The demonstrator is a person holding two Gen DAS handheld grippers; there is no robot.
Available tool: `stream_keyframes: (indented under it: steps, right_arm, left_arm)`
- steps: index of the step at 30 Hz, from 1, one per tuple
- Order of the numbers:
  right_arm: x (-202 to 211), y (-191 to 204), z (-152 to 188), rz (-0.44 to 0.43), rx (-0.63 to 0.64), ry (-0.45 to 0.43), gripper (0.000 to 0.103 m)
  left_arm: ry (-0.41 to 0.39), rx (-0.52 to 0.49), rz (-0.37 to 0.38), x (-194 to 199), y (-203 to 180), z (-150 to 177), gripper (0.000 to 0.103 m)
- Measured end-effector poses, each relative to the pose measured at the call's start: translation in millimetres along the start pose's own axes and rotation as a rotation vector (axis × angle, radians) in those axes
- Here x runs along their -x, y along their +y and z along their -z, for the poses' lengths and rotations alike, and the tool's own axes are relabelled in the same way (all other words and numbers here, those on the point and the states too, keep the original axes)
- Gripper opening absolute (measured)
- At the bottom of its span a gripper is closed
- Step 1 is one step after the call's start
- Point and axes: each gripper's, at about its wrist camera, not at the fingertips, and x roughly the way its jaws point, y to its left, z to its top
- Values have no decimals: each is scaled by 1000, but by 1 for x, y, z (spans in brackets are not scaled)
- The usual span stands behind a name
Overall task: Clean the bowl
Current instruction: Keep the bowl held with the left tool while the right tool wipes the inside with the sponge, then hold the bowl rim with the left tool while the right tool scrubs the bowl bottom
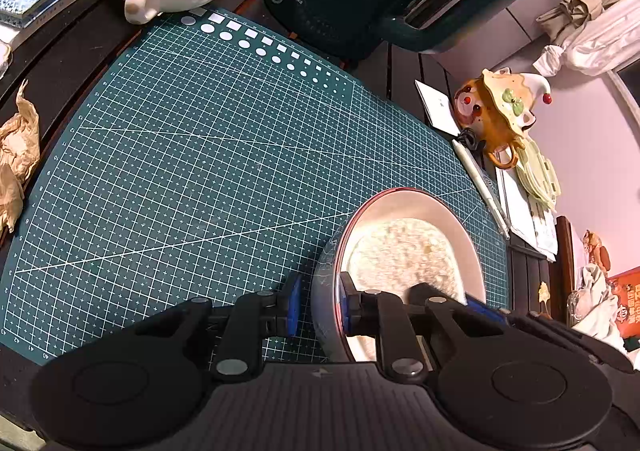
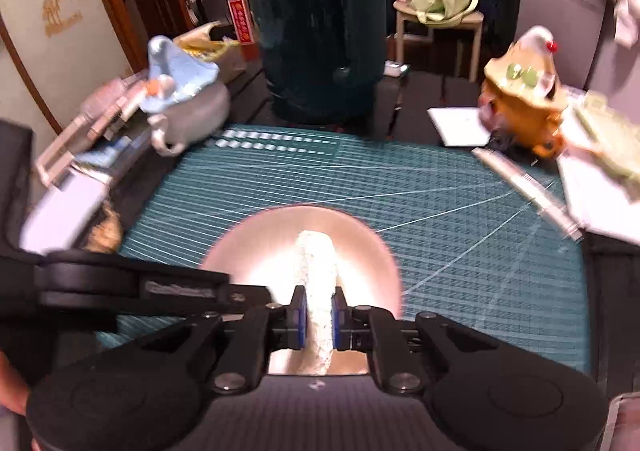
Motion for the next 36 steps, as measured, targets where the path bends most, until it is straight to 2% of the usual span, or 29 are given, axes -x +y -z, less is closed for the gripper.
stream_keyframes:
  steps: [2, 6, 10, 13, 19, 24, 29, 32, 36]
  right_arm:
    - [8, 2, -1, 40, 26, -27, 10]
    - [33, -1, -4, 60, 33, -98, 10]
    - [50, -9, -11, -9, -10, -154, 10]
    - [42, -8, -11, -97, -45, -108, 11]
    - [0, -3, -2, -102, -48, 25, 10]
    - [8, 0, -1, 20, 16, -14, 10]
    - [32, -4, -5, 48, 26, -92, 10]
    - [46, -8, -11, 23, 3, -136, 10]
    - [43, -5, -11, -73, -17, -109, 11]
  left_arm:
    - [1, 1, 2, 0, 0, 0, 18]
    - [2, 3, 2, 0, 0, 0, 18]
    - [1, 3, 1, 0, 0, 0, 18]
    - [0, 2, 0, 0, -1, 0, 18]
    - [-2, -3, -4, 0, -2, 0, 18]
    - [-2, -5, -3, 0, -2, 1, 18]
    - [-1, -4, -2, -1, -1, 1, 18]
    - [-2, -4, -4, -1, -1, 1, 18]
    - [-3, -6, -5, 0, -1, 1, 18]
